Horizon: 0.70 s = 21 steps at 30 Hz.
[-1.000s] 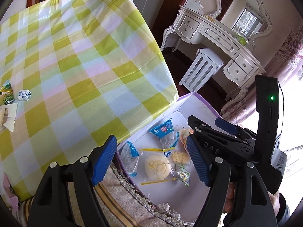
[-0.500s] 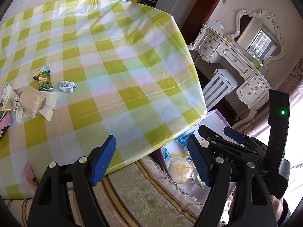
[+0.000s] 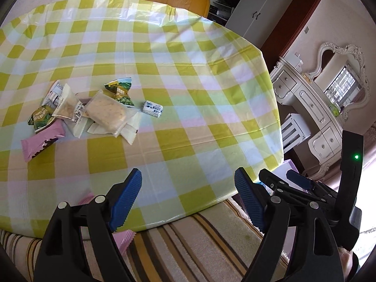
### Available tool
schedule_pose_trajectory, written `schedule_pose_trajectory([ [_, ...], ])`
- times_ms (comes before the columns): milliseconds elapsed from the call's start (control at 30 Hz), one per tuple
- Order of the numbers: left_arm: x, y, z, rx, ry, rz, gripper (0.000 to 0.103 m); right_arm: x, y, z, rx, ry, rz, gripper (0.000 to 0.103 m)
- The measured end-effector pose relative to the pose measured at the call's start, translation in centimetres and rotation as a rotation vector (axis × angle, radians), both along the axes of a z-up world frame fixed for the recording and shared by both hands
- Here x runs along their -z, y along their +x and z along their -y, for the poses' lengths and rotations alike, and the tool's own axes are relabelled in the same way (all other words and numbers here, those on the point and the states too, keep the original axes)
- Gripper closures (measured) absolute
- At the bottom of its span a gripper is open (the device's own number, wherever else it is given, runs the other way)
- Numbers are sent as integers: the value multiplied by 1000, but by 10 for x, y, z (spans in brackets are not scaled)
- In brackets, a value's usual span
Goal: Organize snacks
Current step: 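Move both tools back toward the snacks on the table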
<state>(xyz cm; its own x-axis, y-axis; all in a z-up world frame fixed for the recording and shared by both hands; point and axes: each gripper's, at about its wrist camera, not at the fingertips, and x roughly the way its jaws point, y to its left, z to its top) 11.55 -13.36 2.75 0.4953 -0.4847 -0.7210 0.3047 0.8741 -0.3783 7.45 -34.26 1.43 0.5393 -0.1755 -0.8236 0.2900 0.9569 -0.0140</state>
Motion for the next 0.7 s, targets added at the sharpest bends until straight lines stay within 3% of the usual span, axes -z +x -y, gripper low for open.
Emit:
schedule_pose_trajectory([
  [333, 9, -5, -65, -127, -35, -37, 24, 1, 16, -41, -109, 38, -7, 27],
  [700, 24, -10, -163, -354, -31, -108, 24, 9, 28, -128, -471, 118, -84, 26],
])
